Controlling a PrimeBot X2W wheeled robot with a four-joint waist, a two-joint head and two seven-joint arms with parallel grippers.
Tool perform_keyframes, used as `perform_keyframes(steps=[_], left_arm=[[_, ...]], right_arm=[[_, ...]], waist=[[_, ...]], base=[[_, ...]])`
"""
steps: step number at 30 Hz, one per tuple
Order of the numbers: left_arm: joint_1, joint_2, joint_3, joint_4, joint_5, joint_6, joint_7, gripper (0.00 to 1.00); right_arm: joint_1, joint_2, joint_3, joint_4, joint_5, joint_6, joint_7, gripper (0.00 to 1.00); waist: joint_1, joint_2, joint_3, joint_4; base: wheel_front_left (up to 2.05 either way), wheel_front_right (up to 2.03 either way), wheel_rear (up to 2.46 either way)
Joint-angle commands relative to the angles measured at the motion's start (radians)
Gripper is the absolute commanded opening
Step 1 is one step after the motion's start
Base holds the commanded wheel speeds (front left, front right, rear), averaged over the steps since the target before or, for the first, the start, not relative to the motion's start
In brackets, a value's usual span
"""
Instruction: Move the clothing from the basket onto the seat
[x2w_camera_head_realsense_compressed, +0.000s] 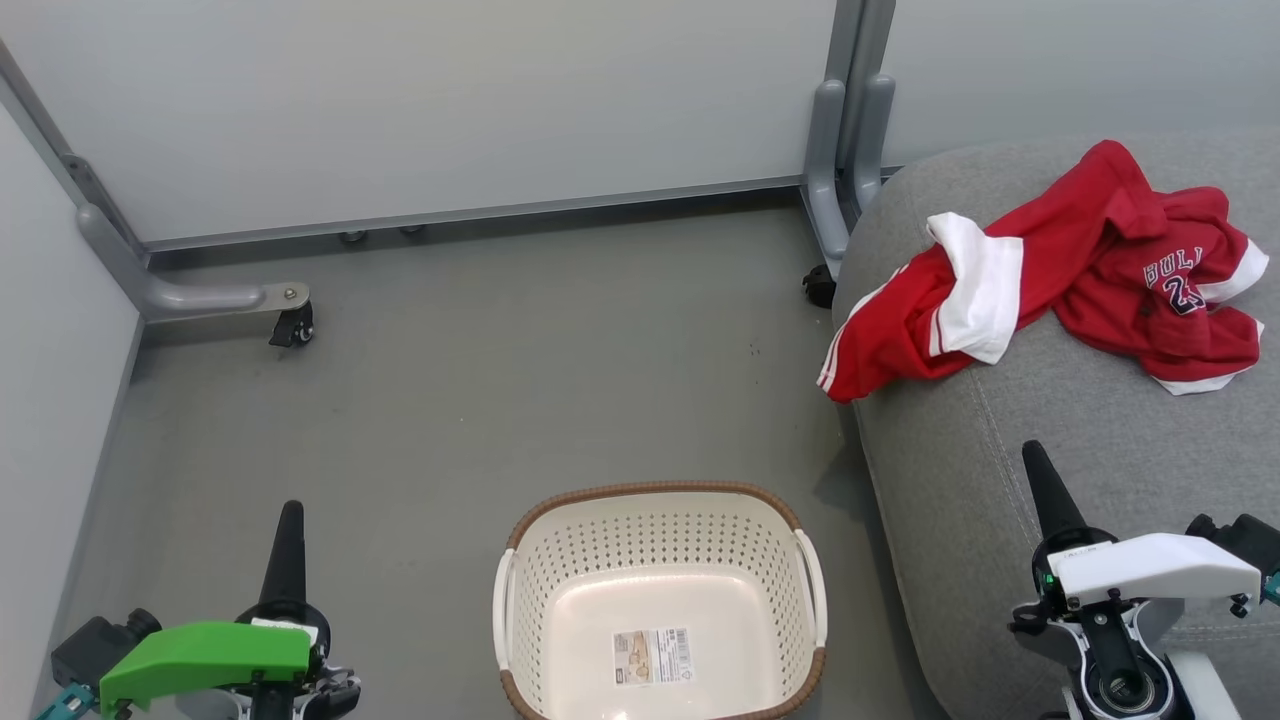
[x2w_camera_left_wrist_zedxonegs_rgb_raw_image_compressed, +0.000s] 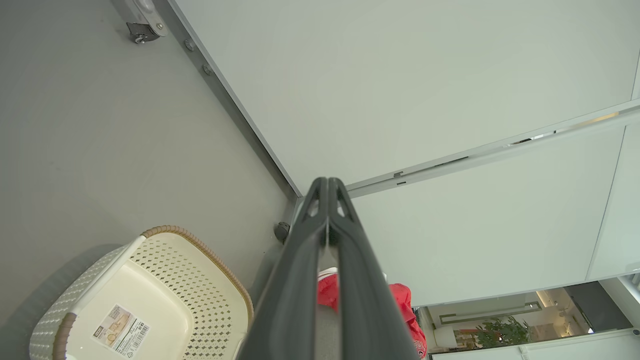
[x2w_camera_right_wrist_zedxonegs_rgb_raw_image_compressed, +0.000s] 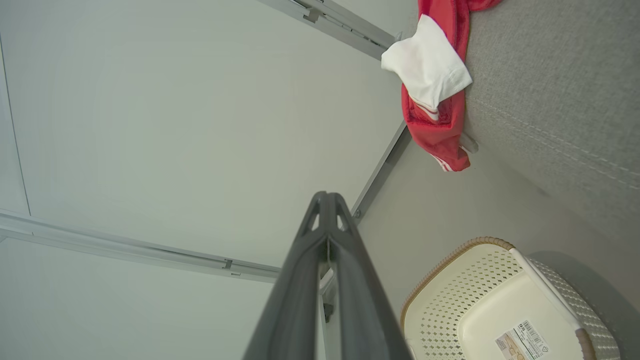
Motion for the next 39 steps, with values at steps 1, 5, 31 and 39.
perform_keyframes(steps=[1,5,31,39], left_arm=[[-0.027,0.009,0.009,-0.011,-0.028,-0.005,0.007,0.00],[-0.031,0.009,0.013,-0.011,-0.058,-0.006,0.017,0.00],[-0.056,0.008,0.044,-0.010,-0.239,-0.009,0.076,0.00],[-0.063,0.008,0.052,-0.010,-0.290,-0.009,0.092,0.00]], right_arm=[[-0.021,-0.003,-0.007,-0.006,0.029,0.000,0.008,0.00],[-0.021,-0.003,-0.011,-0.005,0.066,0.000,0.019,0.00],[-0.031,0.000,-0.036,0.000,0.278,0.000,0.075,0.00],[-0.032,0.001,-0.042,0.001,0.335,0.000,0.091,0.00]], waist=[[0.0000,0.0000,0.001,-0.002],[0.0000,0.0000,0.002,-0.007],[0.0000,0.0000,0.010,-0.036],[0.0000,0.0000,0.013,-0.045]], base=[[0.00,0.00,0.00],[0.00,0.00,0.00],[0.00,0.00,0.00],[0.00,0.00,0.00]])
